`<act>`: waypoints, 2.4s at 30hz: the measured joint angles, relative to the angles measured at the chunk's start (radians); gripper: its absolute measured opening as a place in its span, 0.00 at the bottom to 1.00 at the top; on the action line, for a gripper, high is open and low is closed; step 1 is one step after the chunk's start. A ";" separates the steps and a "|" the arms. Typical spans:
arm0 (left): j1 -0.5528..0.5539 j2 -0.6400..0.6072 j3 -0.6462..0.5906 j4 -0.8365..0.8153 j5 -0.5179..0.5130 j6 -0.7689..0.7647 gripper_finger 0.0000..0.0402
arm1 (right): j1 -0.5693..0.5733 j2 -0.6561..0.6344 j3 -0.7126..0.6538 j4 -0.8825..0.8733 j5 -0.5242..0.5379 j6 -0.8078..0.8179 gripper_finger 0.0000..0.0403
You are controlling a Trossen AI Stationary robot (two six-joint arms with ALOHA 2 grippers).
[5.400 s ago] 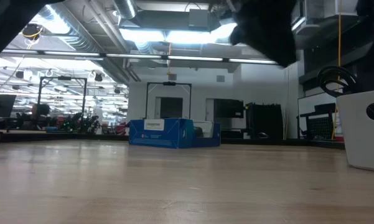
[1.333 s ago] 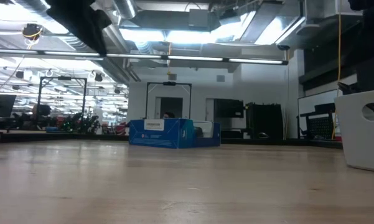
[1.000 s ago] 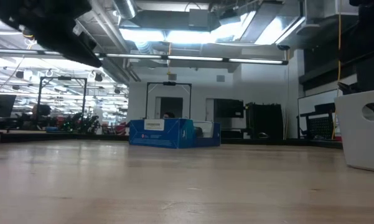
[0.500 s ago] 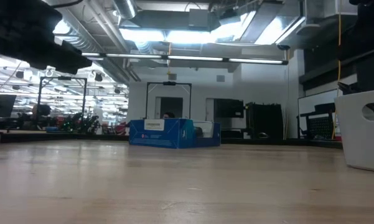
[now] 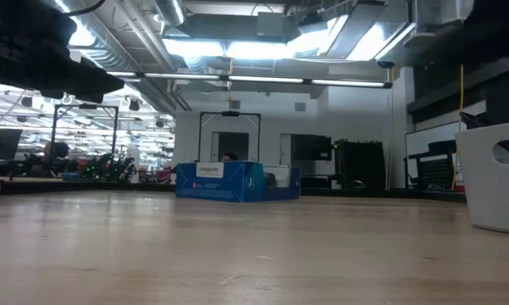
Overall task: Pick and place USB-C Cables
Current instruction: Put the black charger cable into the gray bin
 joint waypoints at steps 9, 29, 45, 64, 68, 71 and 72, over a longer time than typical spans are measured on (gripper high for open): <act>0.000 0.000 0.000 0.000 0.000 -0.022 0.26 | -0.244 0.003 -0.089 0.582 -0.197 -0.652 0.28; 0.000 0.000 0.000 -0.017 -0.004 -0.042 0.26 | -0.424 0.055 -0.118 0.416 -0.921 -0.705 0.28; 0.000 0.000 0.000 -0.017 -0.012 -0.043 0.26 | -0.424 0.051 -0.066 0.327 -1.048 -0.778 0.28; 0.000 0.001 0.000 -0.035 -0.012 -0.043 0.26 | -0.349 0.061 0.066 0.209 -1.124 -0.667 0.28; 0.000 0.001 0.000 -0.037 -0.012 -0.043 0.26 | -0.349 0.070 0.067 0.271 -1.022 -0.694 0.28; -0.001 0.001 0.000 -0.042 -0.012 -0.043 0.26 | -0.350 0.103 0.067 0.219 -1.015 -0.730 0.28; -0.001 0.001 0.000 -0.047 -0.012 -0.043 0.26 | -0.350 0.118 0.067 0.215 -1.042 -0.738 0.28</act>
